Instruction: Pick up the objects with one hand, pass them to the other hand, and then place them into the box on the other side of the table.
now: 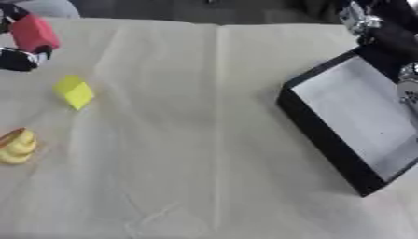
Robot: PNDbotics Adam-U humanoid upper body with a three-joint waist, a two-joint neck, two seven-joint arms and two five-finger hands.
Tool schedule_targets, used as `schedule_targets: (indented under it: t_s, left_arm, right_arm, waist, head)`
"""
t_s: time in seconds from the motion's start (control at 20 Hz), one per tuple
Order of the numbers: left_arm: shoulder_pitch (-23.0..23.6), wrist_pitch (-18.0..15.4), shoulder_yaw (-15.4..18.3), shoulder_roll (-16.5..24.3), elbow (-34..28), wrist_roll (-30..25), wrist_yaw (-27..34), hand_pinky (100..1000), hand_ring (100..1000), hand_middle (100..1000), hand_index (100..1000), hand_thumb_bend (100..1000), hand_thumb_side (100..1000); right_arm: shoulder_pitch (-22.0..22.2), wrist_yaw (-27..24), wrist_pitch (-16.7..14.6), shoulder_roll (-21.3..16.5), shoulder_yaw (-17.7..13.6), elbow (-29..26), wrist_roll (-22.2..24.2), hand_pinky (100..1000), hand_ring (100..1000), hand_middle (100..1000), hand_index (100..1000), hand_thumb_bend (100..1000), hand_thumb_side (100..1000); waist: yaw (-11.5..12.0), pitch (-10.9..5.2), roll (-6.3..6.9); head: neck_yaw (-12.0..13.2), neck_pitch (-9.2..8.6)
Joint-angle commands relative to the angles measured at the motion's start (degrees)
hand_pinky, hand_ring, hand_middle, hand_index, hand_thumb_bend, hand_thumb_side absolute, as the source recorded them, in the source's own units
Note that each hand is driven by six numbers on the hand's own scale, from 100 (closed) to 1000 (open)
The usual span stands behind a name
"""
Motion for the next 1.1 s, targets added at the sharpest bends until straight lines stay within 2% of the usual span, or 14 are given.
schedule_targets:
  t_s: [0.05,0.35,0.8,1.1]
  left_arm:
    - [0.9,-2.9,1.3,-1.9,-5.7,2.8,-1.2,738,581,519,514,100,100]
    - [5.4,-6.8,0.4,-6.4,-14.7,8.4,-6.2,742,588,523,520,100,100]
    - [11.4,-5.7,-3.9,-11.8,-29.3,17.5,-15.3,749,597,528,527,102,100]
    - [12.6,-7.3,-6.3,-13.7,-29.7,23.8,-21.6,755,603,531,529,144,100]
  right_arm:
    - [-2.7,-0.3,2.8,-1.6,2.2,-1.2,0.8,977,973,1000,1000,107,296]
    - [-8.7,2.1,8.3,0.6,7.5,0.8,2.1,984,993,1000,1000,135,337]
    - [-15.9,5.3,17.5,5.8,14.0,5.2,2.8,990,1000,1000,1000,187,371]
    - [-18.7,6.3,23.8,7.5,16.2,4.8,4.4,992,1000,1000,1000,212,377]
  waist:
    - [-0.1,-1.77,0.17]
    - [-0.4,-2.12,0.14]
    - [-0.2,-1.89,-0.12]
    - [0.2,-1.77,-0.44]
  head:
    - [-0.9,0.51]
    - [-2.9,1.25]
    - [-5.4,1.84]
    - [-6.2,1.65]
